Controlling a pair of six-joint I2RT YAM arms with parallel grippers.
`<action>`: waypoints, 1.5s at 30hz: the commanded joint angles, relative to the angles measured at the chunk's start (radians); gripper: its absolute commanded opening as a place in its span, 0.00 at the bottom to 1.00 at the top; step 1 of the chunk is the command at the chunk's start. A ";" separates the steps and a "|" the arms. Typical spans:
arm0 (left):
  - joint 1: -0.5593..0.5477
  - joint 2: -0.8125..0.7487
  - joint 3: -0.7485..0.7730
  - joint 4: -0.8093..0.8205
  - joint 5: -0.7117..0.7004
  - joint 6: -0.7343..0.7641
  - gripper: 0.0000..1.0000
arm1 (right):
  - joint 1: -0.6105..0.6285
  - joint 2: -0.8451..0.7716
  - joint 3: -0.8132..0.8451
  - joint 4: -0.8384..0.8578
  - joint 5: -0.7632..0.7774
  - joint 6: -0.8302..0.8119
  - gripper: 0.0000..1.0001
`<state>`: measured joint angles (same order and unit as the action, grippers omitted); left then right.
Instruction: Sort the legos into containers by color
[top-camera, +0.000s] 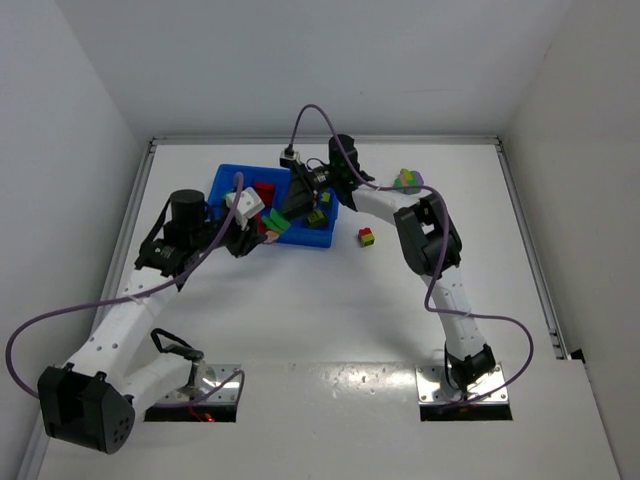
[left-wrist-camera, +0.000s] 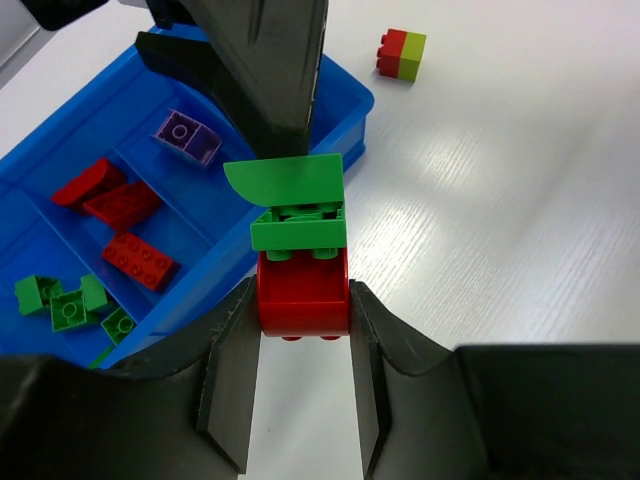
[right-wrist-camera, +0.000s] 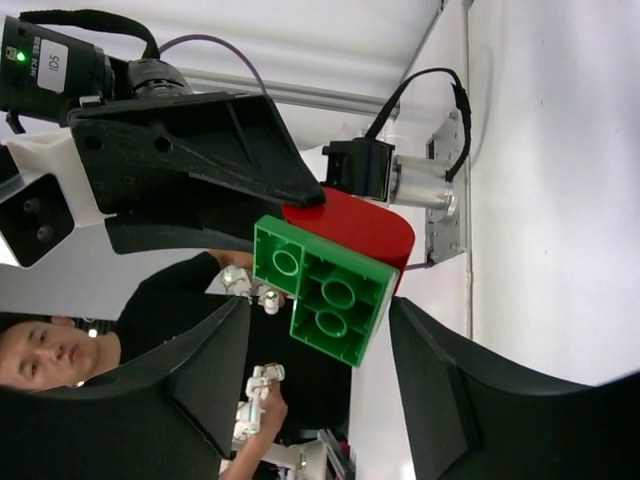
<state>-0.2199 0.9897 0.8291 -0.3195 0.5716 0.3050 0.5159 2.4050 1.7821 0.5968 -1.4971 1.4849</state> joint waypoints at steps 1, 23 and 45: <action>-0.024 0.021 0.050 0.053 0.007 -0.004 0.07 | 0.007 0.003 0.046 0.003 -0.101 -0.012 0.57; -0.052 0.115 0.116 0.071 -0.021 0.005 0.07 | 0.025 0.003 0.027 -0.045 -0.101 -0.041 0.43; -0.052 -0.057 -0.057 0.007 -0.030 -0.015 0.06 | -0.031 0.095 0.416 -0.192 -0.091 -0.159 0.00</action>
<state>-0.2539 0.9592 0.8177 -0.2199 0.4740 0.3073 0.5095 2.5233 2.0968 0.4358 -1.5337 1.3811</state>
